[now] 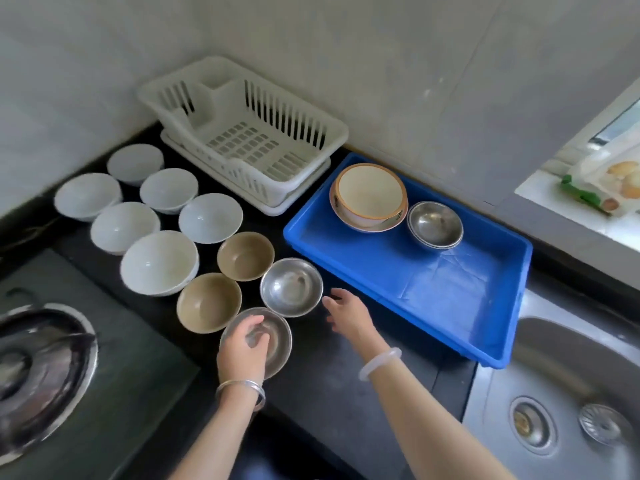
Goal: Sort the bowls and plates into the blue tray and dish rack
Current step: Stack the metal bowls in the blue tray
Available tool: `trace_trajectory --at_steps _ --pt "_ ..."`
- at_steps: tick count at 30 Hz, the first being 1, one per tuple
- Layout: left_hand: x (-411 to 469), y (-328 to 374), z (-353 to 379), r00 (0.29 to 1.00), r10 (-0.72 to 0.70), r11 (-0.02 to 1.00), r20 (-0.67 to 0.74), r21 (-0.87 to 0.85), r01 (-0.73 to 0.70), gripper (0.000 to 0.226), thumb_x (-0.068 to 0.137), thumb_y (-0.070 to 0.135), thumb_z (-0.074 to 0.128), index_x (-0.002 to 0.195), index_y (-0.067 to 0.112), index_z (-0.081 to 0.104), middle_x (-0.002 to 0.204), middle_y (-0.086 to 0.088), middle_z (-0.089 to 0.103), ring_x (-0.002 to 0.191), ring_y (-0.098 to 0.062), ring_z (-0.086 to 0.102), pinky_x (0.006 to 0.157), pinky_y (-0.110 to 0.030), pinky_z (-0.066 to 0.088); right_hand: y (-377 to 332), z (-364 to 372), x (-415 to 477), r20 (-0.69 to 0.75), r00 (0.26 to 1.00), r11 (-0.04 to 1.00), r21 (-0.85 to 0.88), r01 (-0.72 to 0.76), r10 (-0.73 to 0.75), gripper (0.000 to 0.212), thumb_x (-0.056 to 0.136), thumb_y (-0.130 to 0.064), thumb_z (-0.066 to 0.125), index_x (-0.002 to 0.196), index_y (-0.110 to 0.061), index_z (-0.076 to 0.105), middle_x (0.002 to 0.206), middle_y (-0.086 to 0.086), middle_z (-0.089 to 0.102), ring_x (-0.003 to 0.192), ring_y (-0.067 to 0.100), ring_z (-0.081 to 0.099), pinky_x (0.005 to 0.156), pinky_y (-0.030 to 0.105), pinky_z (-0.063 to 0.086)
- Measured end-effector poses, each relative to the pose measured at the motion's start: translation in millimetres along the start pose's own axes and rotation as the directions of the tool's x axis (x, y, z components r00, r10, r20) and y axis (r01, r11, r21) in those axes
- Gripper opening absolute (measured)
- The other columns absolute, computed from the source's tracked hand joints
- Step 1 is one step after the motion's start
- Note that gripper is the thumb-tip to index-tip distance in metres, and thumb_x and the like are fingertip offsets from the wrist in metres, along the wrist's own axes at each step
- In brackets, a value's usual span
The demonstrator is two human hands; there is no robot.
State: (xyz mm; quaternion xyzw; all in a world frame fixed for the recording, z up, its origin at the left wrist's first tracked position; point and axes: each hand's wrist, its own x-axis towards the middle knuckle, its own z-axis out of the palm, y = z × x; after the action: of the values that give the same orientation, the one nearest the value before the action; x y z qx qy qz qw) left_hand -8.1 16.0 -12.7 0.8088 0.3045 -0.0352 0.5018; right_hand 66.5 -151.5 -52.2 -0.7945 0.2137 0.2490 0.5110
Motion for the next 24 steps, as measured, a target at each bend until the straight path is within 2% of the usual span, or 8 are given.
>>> trace_trajectory --at_steps 3,6,8,11,14,17,20,24 --pt "-1.7 -19.1 -15.7 0.995 0.037 0.997 -0.09 0.066 -0.031 0.031 0.076 -0.003 0.064 0.103 0.012 0.066 0.114 -0.008 0.061 0.109 -0.024 0.055 0.098 -0.036 0.042 -9.8 14.3 7.9 -0.021 0.999 0.998 0.05 -0.026 0.027 0.05 0.092 -0.028 0.058 0.138 -0.019 0.043 0.097 -0.004 0.062 0.075 0.012 0.065 0.057 0.021 0.053" --pt "0.5 -32.5 -23.1 0.99 0.019 0.998 -0.141 0.056 -0.011 0.039 0.075 -0.008 0.062 0.11 0.01 0.064 0.118 -0.012 0.058 0.112 -0.028 0.055 0.1 -0.04 0.042 -15.8 23.4 10.6 -0.034 0.999 0.991 0.134 -0.022 0.026 0.032 0.092 -0.014 0.059 0.124 -0.014 0.055 0.088 -0.004 0.059 0.081 0.016 0.065 0.061 0.023 0.056" --pt "1.6 -38.4 -25.5 0.989 -0.076 0.996 -0.126 -0.047 0.07 0.042 0.08 -0.006 0.057 0.116 0.014 0.06 0.119 -0.01 0.059 0.106 -0.029 0.059 0.094 -0.04 0.047 -18.4 26.3 8.7 -0.053 0.998 0.981 0.195 -0.015 0.025 0.021 0.091 -0.007 0.058 0.11 -0.015 0.06 0.086 -0.004 0.058 0.082 0.015 0.063 0.063 0.024 0.057" --pt "1.3 -44.8 -26.8 0.981 -0.174 0.972 -0.087 -0.177 0.157 0.045 0.083 -0.006 0.052 0.122 0.018 0.054 0.12 -0.006 0.063 0.098 -0.024 0.061 0.087 -0.031 0.046 -19.3 23.7 2.7 -0.107 0.994 0.976 0.22 0.008 0.016 0.015 0.089 0.0 0.056 0.095 -0.011 0.064 0.089 0.003 0.063 0.087 0.019 0.065 0.062 0.024 0.059" --pt "4.4 -48.5 -27.7 0.98 -0.192 0.962 -0.051 -0.207 0.178 0.042 0.083 -0.007 0.051 0.118 0.014 0.058 0.119 -0.008 0.064 0.093 -0.021 0.06 0.085 -0.028 0.044 -19.4 12.2 -8.9 -0.155 0.988 0.97 0.241 0.044 -0.007 0.019 0.086 0.002 0.055 0.086 -0.01 0.068 0.086 0.006 0.067 0.084 0.018 0.067 0.059 0.021 0.058" --pt "7.4 -50.5 -25.7 0.98 -0.199 0.948 0.015 -0.249 0.196 0.041 0.082 -0.009 0.053 0.117 0.012 0.059 0.118 -0.007 0.065 0.092 -0.019 0.059 0.087 -0.029 0.045 -20.6 -1.1 -25.1 -0.171 0.984 0.958 0.272 0.09 -0.044 0.018 0.084 0.0 0.059 0.083 -0.012 0.072 0.078 0.002 0.072 0.07 0.011 0.071 0.057 0.017 0.056" --pt "9.8 -49.9 -17.1 0.98 -0.179 0.94 0.084 -0.28 0.196 0.035 0.083 -0.005 0.056 0.113 0.011 0.06 0.114 -0.008 0.065 0.094 -0.021 0.061 0.091 -0.035 0.049 -19.7 -7.0 -41.2 -0.153 0.985 0.969 0.22 0.109 -0.076 0.009 0.082 -0.007 0.067 0.079 -0.012 0.073 0.067 -0.001 0.074 0.065 0.008 0.072 0.055 0.014 0.053" --pt "10.4 -40.8 -4.0 0.955 -0.231 0.849 0.186 -0.442 0.291 0.019 0.091 0.007 0.05 0.104 0.015 0.061 0.11 -0.01 0.063 0.099 -0.022 0.061 0.087 -0.035 0.051 -16.2 -4.8 -54.3 -0.167 0.98 0.994 -0.037 0.105 -0.11 0.01 0.082 -0.015 0.068 0.073 -0.018 0.071 0.065 -0.002 0.072 0.057 0.003 0.069 0.046 0.008 0.046"
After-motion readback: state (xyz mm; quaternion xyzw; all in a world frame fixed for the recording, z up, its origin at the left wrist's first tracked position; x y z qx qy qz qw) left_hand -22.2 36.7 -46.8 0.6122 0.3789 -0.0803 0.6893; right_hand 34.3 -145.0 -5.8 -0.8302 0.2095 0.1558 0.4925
